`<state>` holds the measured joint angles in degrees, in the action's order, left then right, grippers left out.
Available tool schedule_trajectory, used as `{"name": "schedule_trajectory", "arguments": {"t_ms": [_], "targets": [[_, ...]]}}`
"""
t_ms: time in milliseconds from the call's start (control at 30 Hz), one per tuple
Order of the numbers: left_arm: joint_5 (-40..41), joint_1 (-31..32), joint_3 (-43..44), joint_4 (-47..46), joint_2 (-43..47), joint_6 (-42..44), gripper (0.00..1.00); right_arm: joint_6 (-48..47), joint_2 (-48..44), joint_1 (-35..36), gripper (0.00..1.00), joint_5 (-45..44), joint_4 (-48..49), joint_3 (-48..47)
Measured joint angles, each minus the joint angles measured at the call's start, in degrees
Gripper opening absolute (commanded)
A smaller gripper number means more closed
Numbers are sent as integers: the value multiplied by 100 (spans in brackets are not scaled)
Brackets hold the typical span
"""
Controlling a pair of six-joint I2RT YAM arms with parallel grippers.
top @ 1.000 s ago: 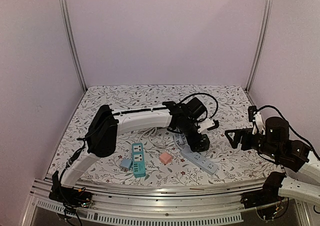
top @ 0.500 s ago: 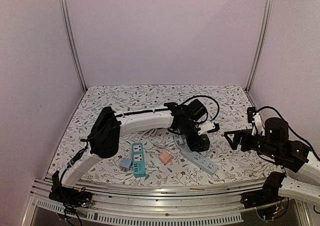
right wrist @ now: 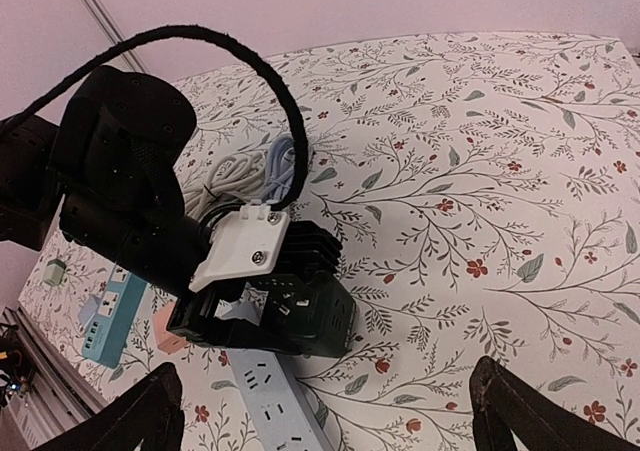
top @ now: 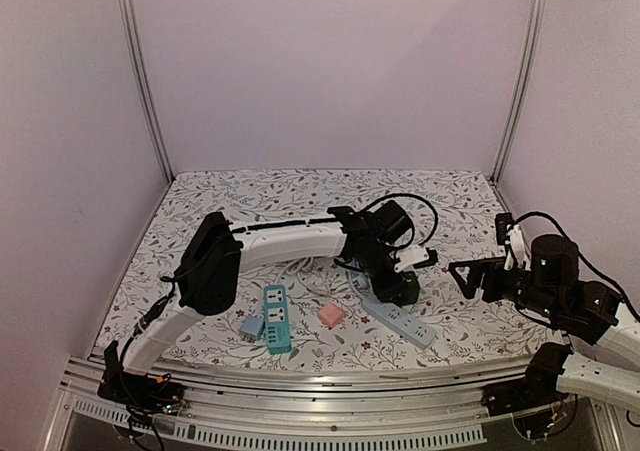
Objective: Insert the plug
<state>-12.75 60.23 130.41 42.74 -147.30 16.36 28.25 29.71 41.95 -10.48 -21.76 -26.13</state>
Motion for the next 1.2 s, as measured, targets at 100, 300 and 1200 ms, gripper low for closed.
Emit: {"name": "schedule_trajectory", "arguments": {"t_ms": [100, 300, 1200], "targets": [[-101, -2, -599, -216, 365, -116, 0, 2, -9, 0, 99, 0, 48, 0], [-511, -46, -1672, -828, 1467, -590, 0, -94, -28, 0, 99, 9, 254, -24], [-2140, -400, -5088, -5431, 4745, -4843, 0, -4203, 1375, 0, 99, 2135, 4280, -39]]}}
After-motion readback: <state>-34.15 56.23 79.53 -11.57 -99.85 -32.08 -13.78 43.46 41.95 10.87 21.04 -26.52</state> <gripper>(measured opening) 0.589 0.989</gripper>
